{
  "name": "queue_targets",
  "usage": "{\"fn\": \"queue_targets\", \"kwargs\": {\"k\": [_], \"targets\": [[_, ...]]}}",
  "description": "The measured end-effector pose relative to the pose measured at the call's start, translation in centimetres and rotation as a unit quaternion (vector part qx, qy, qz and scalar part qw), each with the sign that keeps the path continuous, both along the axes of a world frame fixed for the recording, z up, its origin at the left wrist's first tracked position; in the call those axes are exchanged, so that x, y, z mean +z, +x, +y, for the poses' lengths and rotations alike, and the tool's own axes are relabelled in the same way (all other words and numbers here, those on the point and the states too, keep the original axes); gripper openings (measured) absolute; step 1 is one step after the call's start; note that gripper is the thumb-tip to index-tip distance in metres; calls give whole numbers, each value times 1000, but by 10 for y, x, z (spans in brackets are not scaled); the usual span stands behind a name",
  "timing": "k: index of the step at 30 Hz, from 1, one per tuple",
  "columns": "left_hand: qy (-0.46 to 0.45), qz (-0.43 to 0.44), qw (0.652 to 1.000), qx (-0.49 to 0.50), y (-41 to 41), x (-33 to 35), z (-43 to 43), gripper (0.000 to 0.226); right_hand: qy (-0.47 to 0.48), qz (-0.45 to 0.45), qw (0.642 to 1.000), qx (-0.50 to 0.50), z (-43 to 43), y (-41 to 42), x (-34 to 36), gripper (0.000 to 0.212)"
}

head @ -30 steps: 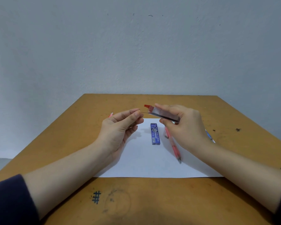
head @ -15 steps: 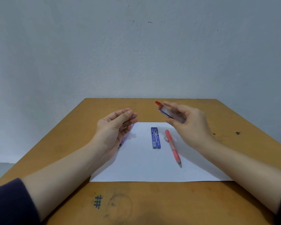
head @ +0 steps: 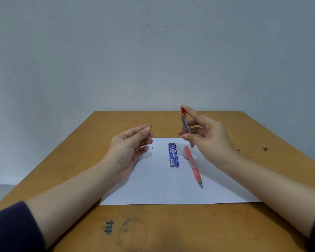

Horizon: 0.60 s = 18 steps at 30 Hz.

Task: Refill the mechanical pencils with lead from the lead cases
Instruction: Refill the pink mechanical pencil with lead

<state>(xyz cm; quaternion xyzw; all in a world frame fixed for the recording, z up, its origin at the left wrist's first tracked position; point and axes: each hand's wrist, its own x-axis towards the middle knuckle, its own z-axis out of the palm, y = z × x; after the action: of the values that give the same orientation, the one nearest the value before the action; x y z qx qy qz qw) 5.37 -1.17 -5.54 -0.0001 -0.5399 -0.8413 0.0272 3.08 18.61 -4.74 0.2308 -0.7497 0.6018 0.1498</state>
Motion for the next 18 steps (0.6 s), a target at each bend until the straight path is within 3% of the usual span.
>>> {"fn": "queue_targets", "kwargs": {"k": [18], "targets": [[-9,-1,1000,0,-1,0,0,27,-67,-69,995,27,2,-1,2,58]]}}
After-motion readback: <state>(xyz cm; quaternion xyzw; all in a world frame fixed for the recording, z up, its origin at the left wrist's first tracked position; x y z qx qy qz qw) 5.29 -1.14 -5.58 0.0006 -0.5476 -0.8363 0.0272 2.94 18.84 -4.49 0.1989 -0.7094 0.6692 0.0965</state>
